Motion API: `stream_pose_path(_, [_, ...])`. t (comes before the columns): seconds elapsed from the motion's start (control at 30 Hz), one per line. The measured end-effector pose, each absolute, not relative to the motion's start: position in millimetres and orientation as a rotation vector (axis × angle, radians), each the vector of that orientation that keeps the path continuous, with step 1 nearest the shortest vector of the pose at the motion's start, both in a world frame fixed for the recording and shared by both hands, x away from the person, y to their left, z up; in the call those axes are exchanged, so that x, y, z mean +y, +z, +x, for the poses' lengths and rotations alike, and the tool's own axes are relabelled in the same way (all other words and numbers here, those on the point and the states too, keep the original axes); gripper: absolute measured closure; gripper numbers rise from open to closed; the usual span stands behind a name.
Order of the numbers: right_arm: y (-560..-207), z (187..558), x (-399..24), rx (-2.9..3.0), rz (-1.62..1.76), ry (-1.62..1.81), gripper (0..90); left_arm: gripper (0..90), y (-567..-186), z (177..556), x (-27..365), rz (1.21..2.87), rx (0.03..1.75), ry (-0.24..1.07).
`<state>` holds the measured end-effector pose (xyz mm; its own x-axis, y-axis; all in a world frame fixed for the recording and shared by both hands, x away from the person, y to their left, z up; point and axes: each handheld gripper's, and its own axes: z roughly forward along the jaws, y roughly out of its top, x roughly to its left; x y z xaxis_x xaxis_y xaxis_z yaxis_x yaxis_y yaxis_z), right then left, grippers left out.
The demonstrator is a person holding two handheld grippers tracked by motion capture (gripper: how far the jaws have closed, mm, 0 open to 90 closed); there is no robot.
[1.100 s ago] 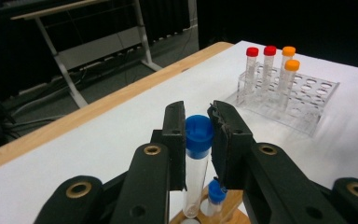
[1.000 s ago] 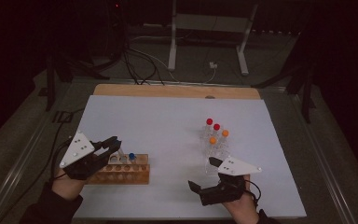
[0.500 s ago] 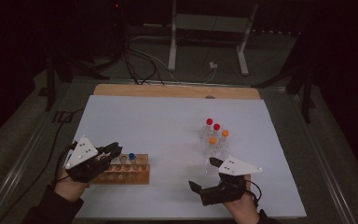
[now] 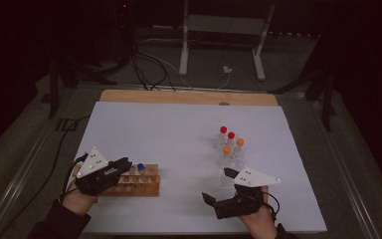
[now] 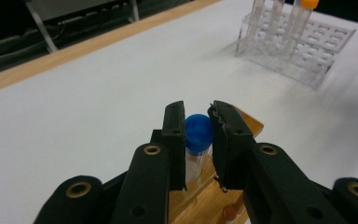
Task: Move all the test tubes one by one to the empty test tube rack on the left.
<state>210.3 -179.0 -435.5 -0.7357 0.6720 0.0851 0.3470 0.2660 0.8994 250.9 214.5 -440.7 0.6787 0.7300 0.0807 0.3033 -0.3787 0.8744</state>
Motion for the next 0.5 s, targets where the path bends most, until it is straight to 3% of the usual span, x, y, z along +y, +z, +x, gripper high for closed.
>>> stream_pose_path(0.5, [-434.8, 211.3, -181.0, 2.224, 0.932, 1.461, 0.0, 76.9, -449.0, 257.2, 211.6, 2.025, 0.818, 0.549])
